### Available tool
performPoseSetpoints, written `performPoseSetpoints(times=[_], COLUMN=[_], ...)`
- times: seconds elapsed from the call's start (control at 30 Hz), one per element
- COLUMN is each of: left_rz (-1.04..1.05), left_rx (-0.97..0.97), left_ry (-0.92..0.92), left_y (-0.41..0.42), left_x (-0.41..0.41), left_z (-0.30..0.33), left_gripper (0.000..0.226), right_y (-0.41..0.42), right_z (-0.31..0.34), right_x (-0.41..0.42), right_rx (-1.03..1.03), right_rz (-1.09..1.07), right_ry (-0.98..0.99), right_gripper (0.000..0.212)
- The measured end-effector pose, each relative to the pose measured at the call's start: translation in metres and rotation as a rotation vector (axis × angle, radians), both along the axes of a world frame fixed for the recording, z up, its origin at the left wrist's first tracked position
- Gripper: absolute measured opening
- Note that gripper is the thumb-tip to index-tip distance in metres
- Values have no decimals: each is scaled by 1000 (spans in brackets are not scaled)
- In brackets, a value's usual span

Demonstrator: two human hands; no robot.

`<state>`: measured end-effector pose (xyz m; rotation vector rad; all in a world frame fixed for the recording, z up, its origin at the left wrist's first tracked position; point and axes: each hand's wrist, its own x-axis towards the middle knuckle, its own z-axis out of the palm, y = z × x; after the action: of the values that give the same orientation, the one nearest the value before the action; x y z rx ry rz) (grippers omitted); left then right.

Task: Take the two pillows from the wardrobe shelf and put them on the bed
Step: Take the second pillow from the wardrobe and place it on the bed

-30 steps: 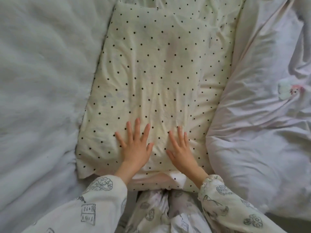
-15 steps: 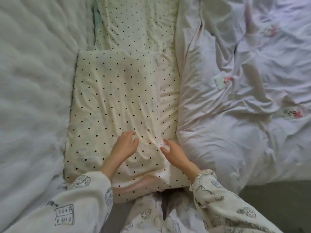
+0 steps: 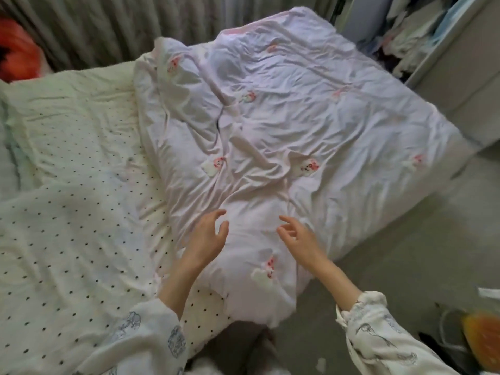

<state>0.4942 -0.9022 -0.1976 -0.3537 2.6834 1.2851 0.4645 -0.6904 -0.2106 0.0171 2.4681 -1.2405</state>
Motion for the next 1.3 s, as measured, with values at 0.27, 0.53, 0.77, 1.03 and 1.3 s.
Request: performPoseSetpoints(times=[0.27, 0.53, 0.77, 1.03, 1.3], left_rz=[-325, -691, -817, -816, -892], left_rx=[97, -24, 58, 153, 134], left_ry=[142, 298, 409, 471, 481], left_y=[198, 362, 503, 651, 799], left_x=[-58, -130, -217, -345, -441], left_z=[51, 87, 114, 133, 144], left_gripper=[36, 37, 31, 29, 30], right_y=[198, 353, 475, 623, 764], right_z=[62, 109, 131, 160, 168], right_x=[0, -6, -69, -182, -280], right_rx=[33, -67, -52, 8, 24], right_rz=[-314, -632, -729, -764, -795], right_ry=[122, 291, 393, 434, 479], right_gripper=[36, 33, 33, 34, 34])
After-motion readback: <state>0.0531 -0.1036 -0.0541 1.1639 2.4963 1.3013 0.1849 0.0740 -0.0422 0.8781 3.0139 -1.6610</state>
